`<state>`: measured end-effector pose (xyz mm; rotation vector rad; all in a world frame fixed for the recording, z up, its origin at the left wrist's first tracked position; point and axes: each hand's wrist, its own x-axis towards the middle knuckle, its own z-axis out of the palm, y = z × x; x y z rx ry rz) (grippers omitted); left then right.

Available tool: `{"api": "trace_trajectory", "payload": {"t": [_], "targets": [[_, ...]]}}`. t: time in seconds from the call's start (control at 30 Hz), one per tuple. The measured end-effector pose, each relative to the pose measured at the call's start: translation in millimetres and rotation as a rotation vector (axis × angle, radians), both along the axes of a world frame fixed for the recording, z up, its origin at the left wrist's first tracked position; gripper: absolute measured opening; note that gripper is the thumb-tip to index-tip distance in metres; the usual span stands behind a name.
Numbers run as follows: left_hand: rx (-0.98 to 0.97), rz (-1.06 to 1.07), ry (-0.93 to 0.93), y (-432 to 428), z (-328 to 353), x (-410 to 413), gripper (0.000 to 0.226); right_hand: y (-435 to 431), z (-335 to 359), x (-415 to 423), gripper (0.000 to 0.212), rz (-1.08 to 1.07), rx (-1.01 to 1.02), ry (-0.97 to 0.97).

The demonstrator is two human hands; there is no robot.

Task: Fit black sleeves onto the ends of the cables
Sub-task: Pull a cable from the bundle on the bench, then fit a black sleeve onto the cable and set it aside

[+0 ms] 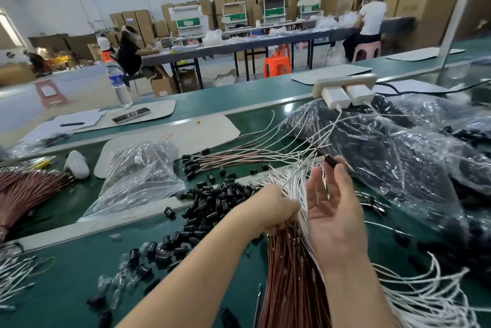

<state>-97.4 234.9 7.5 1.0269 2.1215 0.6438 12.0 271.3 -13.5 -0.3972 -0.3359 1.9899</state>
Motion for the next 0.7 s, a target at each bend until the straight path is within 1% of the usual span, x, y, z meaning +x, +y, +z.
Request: {"api": "trace_trajectory", "payload": {"t": [0.1,0.2,0.27,0.37,0.4,0.5,0.57,0.6,0.67,0.7], "targets": [[0.056,0.004,-0.208,1,5,5,0.029,1,2,1,0.037,-0.004,0.027,0.01],[0.113,-0.036,-0.291,1,14,12,0.023,2,7,8,0.042,-0.013,0.062,0.095],[0.129,-0.105,-0.229,1,22,17,0.022,3,12,14,0.035,-0.016,0.094,0.203],[0.174,-0.202,0.021,-1,36,20,0.031,0,24,20,0.023,-0.014,0.182,0.298],[0.195,-0.213,0.065,-3,40,20,0.033,-2,27,20,0.022,0.005,0.211,0.332],[0.28,-0.217,0.045,-11,56,18,0.035,-9,32,22,0.02,0.148,0.263,0.499],[0.444,-0.137,0.031,-20,66,13,0.032,-13,33,22,0.021,0.251,0.266,0.591],[0.546,-0.066,0.025,-27,71,7,0.029,-15,34,21,0.02,0.285,0.282,0.592],[0.729,0.116,0.002,-47,75,-11,0.023,-22,35,15,0.019,0.325,0.333,0.513],[0.79,0.219,-0.02,-60,74,-23,0.022,-26,34,11,0.018,0.34,0.347,0.449]]}}
